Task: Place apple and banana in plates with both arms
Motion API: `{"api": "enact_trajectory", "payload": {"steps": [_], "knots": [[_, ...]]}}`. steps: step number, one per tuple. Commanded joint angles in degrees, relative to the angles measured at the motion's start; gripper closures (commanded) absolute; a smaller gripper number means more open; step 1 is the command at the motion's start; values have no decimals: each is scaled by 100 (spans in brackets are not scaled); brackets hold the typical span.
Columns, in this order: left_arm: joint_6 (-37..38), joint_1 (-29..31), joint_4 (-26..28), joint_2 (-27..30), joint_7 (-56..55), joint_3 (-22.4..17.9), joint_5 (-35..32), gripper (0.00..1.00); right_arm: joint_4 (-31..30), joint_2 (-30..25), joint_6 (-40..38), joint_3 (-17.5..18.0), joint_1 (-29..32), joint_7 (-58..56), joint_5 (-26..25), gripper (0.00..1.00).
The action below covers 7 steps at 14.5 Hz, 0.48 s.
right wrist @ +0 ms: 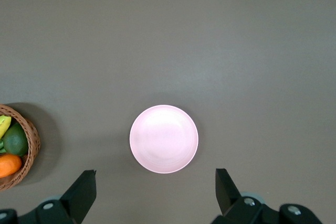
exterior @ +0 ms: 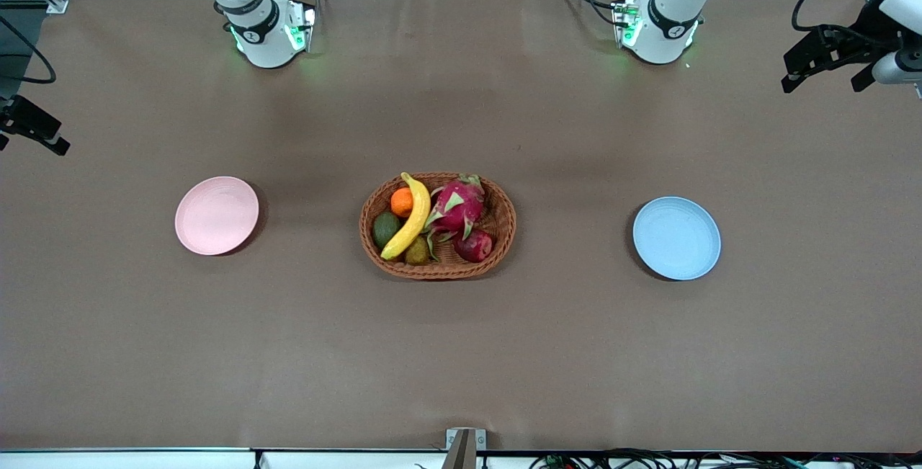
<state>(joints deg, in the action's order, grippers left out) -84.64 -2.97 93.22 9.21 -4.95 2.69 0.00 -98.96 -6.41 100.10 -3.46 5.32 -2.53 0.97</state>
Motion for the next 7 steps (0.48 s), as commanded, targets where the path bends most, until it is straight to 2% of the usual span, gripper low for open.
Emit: {"api": "enact_trajectory", "payload": {"steps": [1, 4, 7], "knots": [[79, 16, -76, -25, 3, 21, -88, 0, -89, -97, 62, 30, -5, -2, -123, 0], [70, 16, -93, -121, 3, 21, -97, 0, -80, -106, 175, 39, -31, -19, -263, 0], [70, -54, -391, -638, 12, 56, -88, 0, -80, -106, 185, 39, -163, 24, -501, 0]]}}
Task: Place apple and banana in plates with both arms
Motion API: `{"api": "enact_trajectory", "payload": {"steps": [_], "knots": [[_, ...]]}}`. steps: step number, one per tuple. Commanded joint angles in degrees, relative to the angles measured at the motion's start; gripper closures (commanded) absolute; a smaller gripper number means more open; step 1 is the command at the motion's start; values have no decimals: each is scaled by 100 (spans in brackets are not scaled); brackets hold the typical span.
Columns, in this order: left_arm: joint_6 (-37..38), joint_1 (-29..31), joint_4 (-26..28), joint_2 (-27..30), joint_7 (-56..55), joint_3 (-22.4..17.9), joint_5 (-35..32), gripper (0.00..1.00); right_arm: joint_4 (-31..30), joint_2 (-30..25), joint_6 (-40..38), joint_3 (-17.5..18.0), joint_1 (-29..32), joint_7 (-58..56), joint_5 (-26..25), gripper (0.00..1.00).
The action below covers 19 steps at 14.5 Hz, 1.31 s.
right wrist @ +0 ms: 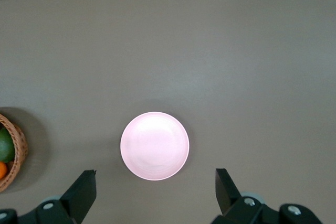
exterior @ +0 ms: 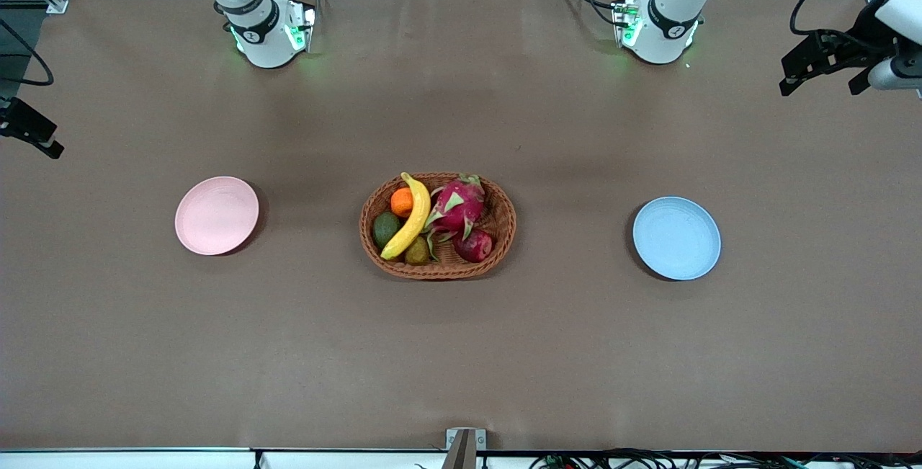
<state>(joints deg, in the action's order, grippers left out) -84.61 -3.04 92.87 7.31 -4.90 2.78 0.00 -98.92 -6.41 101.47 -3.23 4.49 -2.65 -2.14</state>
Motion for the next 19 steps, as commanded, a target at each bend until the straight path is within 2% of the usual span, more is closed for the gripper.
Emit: {"api": "enact_trajectory", "payload": {"steps": [1, 7, 11, 13, 17, 19], "knots": [[24, -73, -366, -659, -45, 90, -44, 0, -84, -106, 48, 15, -80, 45, -190, 0], [-924, -276, -349, -1705, -1327, 828, 9, 0, 30, 26, 4, -3, -97, 71, -24, 0], [-1757, -459, -375, -2531, -2854, 1408, 131, 0, 49, 61, -92, 6, -97, 27, -15, 0], [-2355, -644, -375, -2848, -3672, 1418, 579, 0, 57, 393, -547, 6, -255, 10, -23, 0], [-3559, -1206, -375, -3568, -4727, 1418, 554, 0, 92, 754, -795, 6, -720, 18, -181, 0], [-4341, -1443, -375, -3893, -5465, 1418, 536, 0, 119, 1035, -769, -2, -643, 54, -130, 0]]}}
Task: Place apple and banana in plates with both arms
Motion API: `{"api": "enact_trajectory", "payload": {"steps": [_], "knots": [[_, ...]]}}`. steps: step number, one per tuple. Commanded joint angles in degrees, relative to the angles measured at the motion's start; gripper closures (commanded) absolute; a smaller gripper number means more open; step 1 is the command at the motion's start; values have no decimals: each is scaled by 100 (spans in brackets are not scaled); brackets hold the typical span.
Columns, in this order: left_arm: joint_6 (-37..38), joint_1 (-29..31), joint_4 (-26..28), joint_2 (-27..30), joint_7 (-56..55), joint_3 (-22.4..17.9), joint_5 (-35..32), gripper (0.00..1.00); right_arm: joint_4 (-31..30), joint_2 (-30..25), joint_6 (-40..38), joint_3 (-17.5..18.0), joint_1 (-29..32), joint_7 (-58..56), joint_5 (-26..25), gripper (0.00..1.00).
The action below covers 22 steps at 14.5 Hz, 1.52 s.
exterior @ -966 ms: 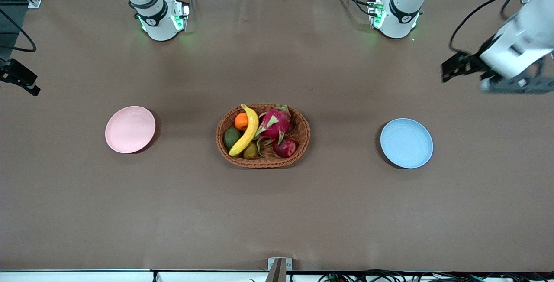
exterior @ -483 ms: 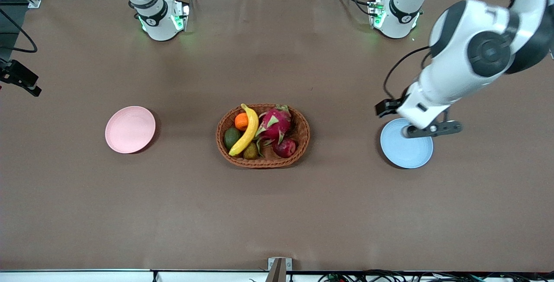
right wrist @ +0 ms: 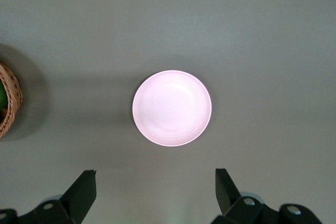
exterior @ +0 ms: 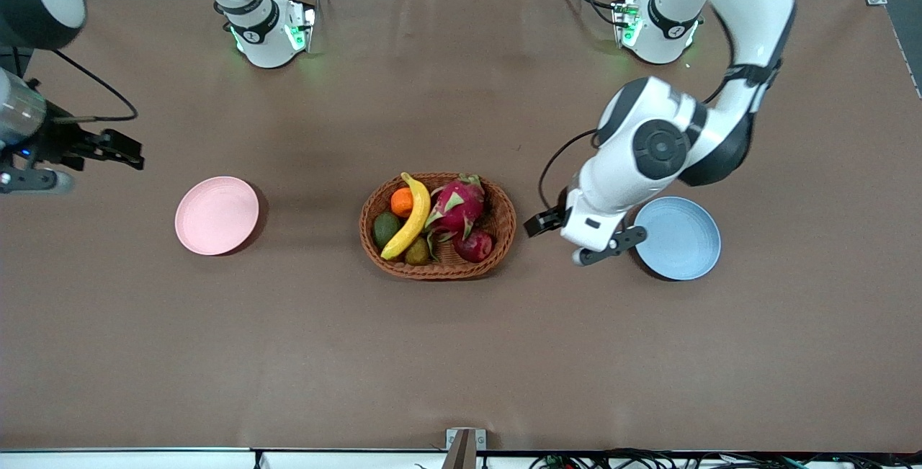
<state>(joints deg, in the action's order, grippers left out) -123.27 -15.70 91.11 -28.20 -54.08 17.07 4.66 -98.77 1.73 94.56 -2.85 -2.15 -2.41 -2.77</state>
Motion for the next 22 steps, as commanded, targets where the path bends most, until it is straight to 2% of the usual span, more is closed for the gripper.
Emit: {"api": "enact_trajectory", "payload": {"steps": [1, 4, 6, 8, 9, 11, 13, 16, 20, 22], "knots": [[-765, -248, -199, -492, -812, -11, 70, 0, 147, 388, -69, -57, 48, -31, -57, 0], [-1382, -459, -199, -870, -1401, -11, 79, 0, 112, 530, -113, -22, -144, 30, 100, 0], [-1716, -600, -199, -1020, -1910, -11, 70, 0, -63, 591, -34, -22, -417, 144, 591, 0], [-1998, -732, -199, -1169, -2237, -37, 70, 0, -55, 898, 132, -31, -514, 372, 1250, 0], [-2112, -785, -199, -1240, -2342, -46, 70, 0, -55, 1030, 316, -31, -619, 434, 1401, 0], [-2210, -855, -182, -1328, -2458, -63, 53, 0, -37, 1346, 702, -31, -1083, 871, 1455, 0], [-2201, -873, -164, -1354, -2467, -116, 9, 0, 15, 1706, 1264, -31, -1680, 1905, 1464, 0], [-2227, -943, -199, -1530, -2484, -125, 18, 0, 427, 2453, 2108, -22, -2384, 3164, 1700, 0], [-2455, -996, -199, -1688, -2484, -134, 18, 0, 1104, 3244, 2304, -31, -2808, 4562, 1877, 2], [-2544, -1022, -199, -1741, -2484, -142, 18, 0, 1158, 3412, 2304, -22, -2844, 5082, 1886, 5]]}}
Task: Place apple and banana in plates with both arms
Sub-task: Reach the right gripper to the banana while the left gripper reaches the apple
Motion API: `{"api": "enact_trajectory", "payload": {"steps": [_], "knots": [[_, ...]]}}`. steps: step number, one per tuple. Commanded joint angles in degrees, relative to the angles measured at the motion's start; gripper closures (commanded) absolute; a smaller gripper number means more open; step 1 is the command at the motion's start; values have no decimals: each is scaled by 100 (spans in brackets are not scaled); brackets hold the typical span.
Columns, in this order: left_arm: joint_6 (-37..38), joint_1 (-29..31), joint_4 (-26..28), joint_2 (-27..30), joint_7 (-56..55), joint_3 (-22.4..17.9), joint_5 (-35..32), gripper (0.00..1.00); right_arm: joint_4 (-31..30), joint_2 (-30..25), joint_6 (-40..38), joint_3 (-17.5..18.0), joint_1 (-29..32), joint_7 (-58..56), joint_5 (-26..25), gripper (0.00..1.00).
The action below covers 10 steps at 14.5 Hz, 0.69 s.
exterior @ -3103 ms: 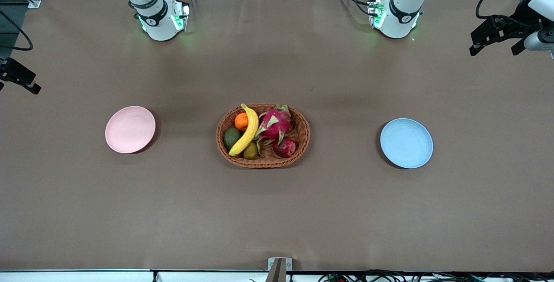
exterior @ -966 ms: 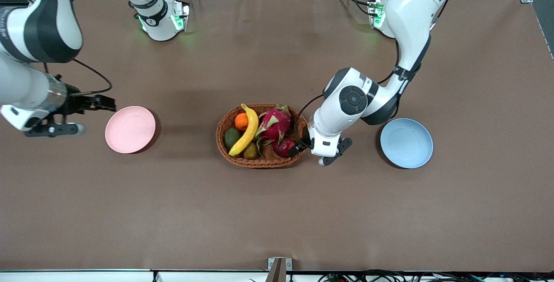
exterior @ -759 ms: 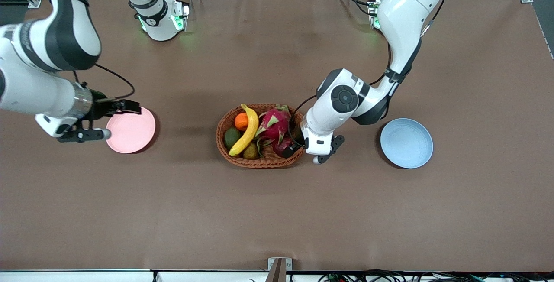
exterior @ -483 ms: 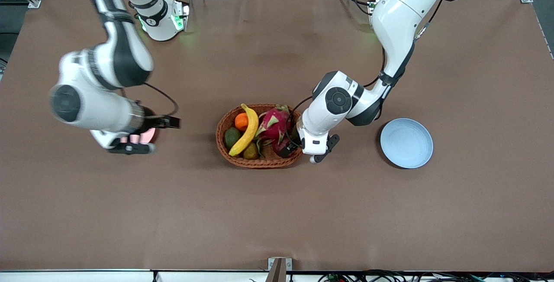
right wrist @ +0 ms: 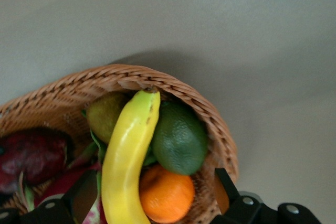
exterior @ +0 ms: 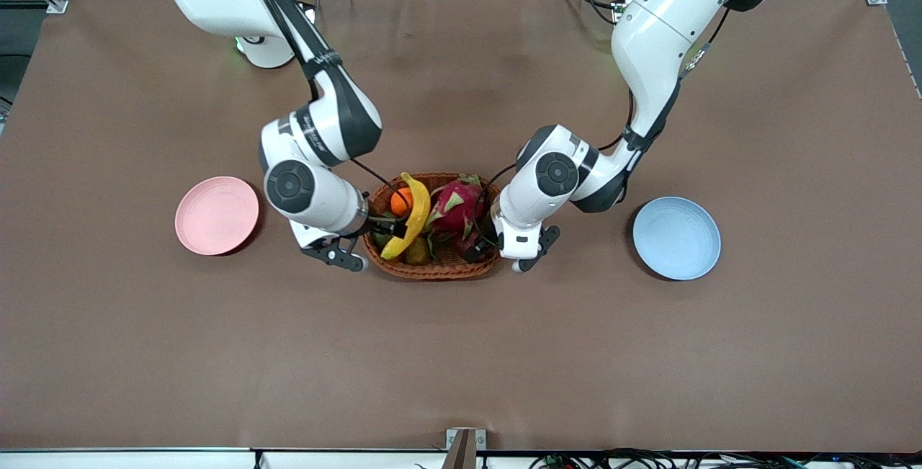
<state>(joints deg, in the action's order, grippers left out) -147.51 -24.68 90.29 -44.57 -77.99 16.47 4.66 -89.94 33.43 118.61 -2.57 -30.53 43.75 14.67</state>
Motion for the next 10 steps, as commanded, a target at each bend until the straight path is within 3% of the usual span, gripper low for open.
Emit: {"api": "enact_trajectory", "payload": {"steps": [1, 5, 7, 10], "knots": [[-181, -124, -117, -148, -93, -83, 17, 4, 283, 269, -101, -51, -5, 660, 141, 7], [-463, -151, -108, -219, -85, -83, 17, 37, 292, 418, -75, -42, -145, 1057, 150, 10], [-455, -133, -108, -149, -93, -83, 17, 55, 301, 480, 13, -42, -207, 1066, 429, 11], [-201, -45, -108, 211, -250, -83, 18, 58, 301, 524, 39, -42, -242, 1031, 642, 11]]}}
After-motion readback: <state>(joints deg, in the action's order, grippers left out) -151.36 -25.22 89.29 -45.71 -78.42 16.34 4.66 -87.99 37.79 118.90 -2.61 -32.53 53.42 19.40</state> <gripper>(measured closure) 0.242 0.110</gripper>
